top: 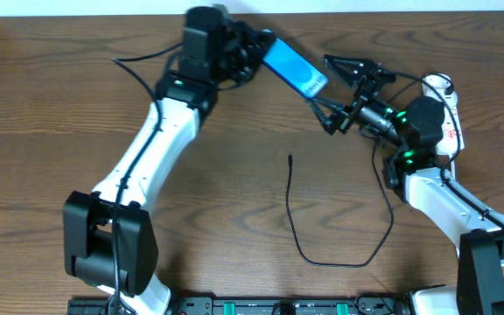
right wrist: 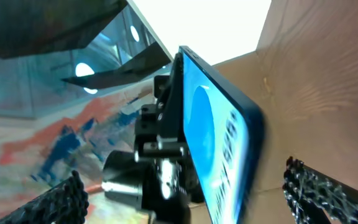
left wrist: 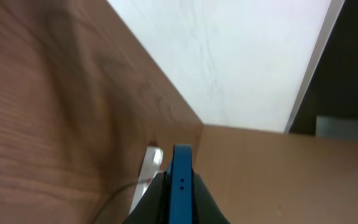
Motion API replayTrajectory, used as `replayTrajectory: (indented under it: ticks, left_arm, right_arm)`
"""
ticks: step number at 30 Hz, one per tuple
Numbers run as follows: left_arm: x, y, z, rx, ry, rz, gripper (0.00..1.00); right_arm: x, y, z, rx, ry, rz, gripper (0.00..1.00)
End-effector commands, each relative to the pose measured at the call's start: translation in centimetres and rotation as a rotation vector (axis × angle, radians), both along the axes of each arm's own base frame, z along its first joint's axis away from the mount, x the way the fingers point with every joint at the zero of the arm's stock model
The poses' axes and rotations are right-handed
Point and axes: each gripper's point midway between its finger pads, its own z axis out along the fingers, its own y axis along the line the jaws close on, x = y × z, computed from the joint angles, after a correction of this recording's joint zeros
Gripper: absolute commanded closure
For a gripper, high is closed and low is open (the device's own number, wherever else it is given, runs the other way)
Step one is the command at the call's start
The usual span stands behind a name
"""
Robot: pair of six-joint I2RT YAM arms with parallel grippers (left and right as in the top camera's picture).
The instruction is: Plug charger to phone and switch on socket
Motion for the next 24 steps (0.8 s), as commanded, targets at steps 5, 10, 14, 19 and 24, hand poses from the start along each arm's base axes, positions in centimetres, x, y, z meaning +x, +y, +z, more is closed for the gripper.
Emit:
replayTrajectory:
  ticks: [5,10,14,19,24]
  left_arm:
    - [-0.3,5.0,2.2,-0.120,-0.052,-0.185,0.92]
    - [-3.7,6.3,4.0,-0.179,-0.159,-0.455,0.93]
    - [-5.6,7.8,5.0,-0.216,-0.224,-0.571,0.92]
    - [-5.8,9.2,5.3,-0.230,-0.237,-0.583,0.92]
    - [-5.6,10.0,5.3,-0.226,-0.243,-0.566,0.93]
  right_arm:
    - [-1.5,-0.8,-1.8,-0.288,-0.318,0.119,0.01]
    - [-2.7,-0.4,-5.2,-0.441,-0.401,0.200,0.01]
    - [-2.9,-0.4,-8.3,-0.553,-0.370,0.211,0.01]
    - [-2.7,0.4,-9.6,-0.659,-0.329,0.238,0.01]
    - [-2.2,0.6,-11.3,-1.009,-0.180,0.240,0.01]
